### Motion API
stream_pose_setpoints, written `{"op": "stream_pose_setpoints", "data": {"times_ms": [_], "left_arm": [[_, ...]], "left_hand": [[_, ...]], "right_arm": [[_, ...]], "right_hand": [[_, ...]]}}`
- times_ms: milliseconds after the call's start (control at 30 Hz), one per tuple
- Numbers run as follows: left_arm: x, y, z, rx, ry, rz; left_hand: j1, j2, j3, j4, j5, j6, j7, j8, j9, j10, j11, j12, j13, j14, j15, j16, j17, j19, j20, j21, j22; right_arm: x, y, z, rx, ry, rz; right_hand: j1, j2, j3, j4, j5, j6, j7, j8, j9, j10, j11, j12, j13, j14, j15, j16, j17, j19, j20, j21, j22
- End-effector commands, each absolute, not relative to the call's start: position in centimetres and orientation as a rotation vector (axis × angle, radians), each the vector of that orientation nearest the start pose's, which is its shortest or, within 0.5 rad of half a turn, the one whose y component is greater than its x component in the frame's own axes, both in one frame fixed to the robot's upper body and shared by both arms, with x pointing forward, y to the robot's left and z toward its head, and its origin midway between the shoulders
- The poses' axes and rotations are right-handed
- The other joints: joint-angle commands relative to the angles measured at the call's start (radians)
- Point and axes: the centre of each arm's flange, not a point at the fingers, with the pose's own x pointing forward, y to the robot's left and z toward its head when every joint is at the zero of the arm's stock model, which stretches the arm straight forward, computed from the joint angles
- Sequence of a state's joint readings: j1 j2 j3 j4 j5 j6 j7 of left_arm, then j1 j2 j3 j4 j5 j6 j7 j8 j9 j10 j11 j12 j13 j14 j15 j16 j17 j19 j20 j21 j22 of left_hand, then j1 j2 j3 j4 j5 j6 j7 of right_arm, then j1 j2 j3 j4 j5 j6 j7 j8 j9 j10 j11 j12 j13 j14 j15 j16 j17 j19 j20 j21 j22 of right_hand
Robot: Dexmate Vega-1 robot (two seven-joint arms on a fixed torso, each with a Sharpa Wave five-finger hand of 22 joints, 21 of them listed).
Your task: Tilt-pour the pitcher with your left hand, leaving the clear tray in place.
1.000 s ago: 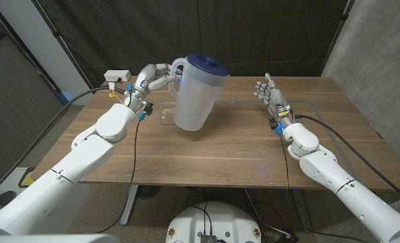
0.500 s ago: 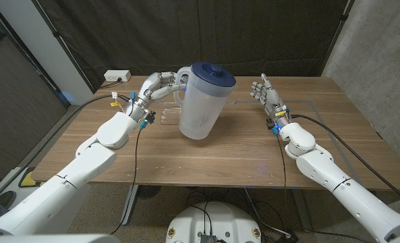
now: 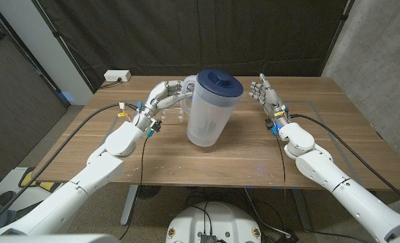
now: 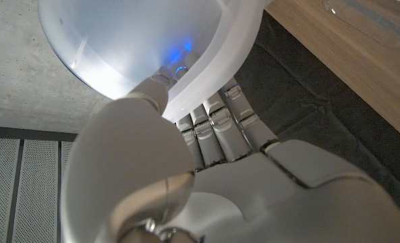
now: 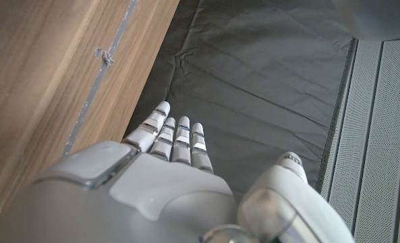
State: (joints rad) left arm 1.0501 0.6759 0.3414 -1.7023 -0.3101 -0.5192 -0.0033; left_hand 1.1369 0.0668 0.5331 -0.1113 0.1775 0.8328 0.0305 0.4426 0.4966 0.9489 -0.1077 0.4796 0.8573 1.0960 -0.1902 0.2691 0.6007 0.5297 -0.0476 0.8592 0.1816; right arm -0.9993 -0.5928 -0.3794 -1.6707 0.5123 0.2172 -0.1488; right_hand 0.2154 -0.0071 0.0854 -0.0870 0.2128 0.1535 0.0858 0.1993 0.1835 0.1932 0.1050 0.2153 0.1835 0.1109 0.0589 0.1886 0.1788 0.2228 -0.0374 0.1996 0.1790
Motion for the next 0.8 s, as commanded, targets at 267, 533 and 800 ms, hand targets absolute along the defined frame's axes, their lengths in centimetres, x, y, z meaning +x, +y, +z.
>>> {"op": "stream_pose_setpoints", "data": {"times_ms": [267,533,800], "left_arm": [[53.4,23.0,-2.9,0.223,-1.021,-0.387],[53.6,23.5,-3.7,0.204,-1.014,-0.375],[54.0,23.5,-4.7,0.187,-0.971,-0.390]], "left_hand": [[0.036,0.057,0.052,0.050,0.005,0.035,0.024,-0.003,0.002,-0.006,-0.008,-0.008,0.003,-0.004,0.000,-0.006,0.006,-0.008,-0.033,0.005,0.001],[0.034,0.055,0.053,0.050,0.005,0.045,0.025,-0.009,-0.009,0.004,-0.006,-0.019,-0.018,-0.011,-0.001,-0.011,0.008,-0.015,-0.030,0.004,0.000],[0.033,0.054,0.054,0.050,0.006,0.048,0.026,-0.016,-0.019,0.010,-0.004,-0.025,-0.029,-0.015,0.003,-0.015,0.010,-0.016,-0.029,0.005,0.000]], "right_arm": [[58.1,-24.0,-1.9,-0.108,-0.664,0.213],[58.1,-24.0,-2.1,-0.107,-0.657,0.207],[58.0,-23.9,-2.0,-0.105,-0.654,0.196]], "right_hand": [[0.005,0.004,-0.002,-0.002,0.000,0.007,-0.001,-0.001,0.004,0.009,-0.001,0.003,0.003,0.005,0.002,-0.001,0.005,0.004,-0.015,0.001,0.003],[0.006,0.004,-0.003,-0.003,0.000,0.007,-0.002,-0.001,0.004,0.010,-0.001,0.003,0.003,0.004,0.002,-0.001,0.005,0.004,-0.015,0.001,0.003],[0.006,0.005,-0.004,-0.003,0.000,0.007,-0.002,-0.001,0.004,0.010,-0.001,0.003,0.003,0.004,0.002,-0.002,0.005,0.004,-0.015,0.001,0.003]]}}
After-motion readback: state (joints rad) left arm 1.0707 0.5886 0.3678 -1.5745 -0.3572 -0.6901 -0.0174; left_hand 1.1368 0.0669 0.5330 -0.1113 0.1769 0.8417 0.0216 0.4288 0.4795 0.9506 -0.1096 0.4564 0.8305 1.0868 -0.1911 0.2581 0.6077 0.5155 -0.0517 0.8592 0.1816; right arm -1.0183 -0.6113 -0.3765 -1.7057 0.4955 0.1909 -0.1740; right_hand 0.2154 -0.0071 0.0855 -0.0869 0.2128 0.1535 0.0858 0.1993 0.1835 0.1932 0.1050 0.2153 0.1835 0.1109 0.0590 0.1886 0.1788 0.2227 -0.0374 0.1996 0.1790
